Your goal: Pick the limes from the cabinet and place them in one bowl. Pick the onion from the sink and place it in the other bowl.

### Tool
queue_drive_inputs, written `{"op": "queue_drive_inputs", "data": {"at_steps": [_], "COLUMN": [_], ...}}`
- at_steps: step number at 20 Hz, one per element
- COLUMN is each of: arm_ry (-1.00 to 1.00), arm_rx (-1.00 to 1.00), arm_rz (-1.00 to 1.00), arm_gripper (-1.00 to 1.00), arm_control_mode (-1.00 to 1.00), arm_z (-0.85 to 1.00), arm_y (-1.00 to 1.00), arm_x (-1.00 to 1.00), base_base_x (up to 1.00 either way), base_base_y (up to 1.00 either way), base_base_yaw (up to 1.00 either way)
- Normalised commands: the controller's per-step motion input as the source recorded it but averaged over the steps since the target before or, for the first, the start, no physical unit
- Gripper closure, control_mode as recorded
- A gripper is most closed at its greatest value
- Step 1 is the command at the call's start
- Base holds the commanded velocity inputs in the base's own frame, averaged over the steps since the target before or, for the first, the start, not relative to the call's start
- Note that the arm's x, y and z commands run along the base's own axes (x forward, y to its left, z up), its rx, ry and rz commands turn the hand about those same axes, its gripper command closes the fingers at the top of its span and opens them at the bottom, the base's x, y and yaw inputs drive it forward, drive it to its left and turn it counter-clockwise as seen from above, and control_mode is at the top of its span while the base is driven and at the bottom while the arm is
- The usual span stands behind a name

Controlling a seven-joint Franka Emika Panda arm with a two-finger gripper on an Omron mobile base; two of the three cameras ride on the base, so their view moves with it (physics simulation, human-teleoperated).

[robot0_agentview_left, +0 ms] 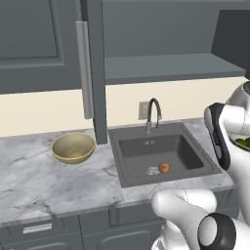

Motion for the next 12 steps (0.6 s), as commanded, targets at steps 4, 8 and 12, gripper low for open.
{"op": "queue_drive_inputs", "data": {"at_steps": [4,8,12], "arm_ry": [0.00,0.06,0.12], "arm_rx": [0.00,0.06,0.07], "arm_rz": [0.19,0.17,0.17], "arm_gripper": [-1.00,-1.00,-1.00], "arm_control_mode": [-1.00,-1.00,-1.00], "arm_z": [0.00,0.00,-0.05], "arm_y": [0.24,0.26,0.24], "arm_x": [0.16,0.10,0.05], "base_base_x": [0.00,0.00,0.00], "base_base_y": [0.00,0.00,0.00], "base_base_yaw": [0.00,0.00,0.00]}}
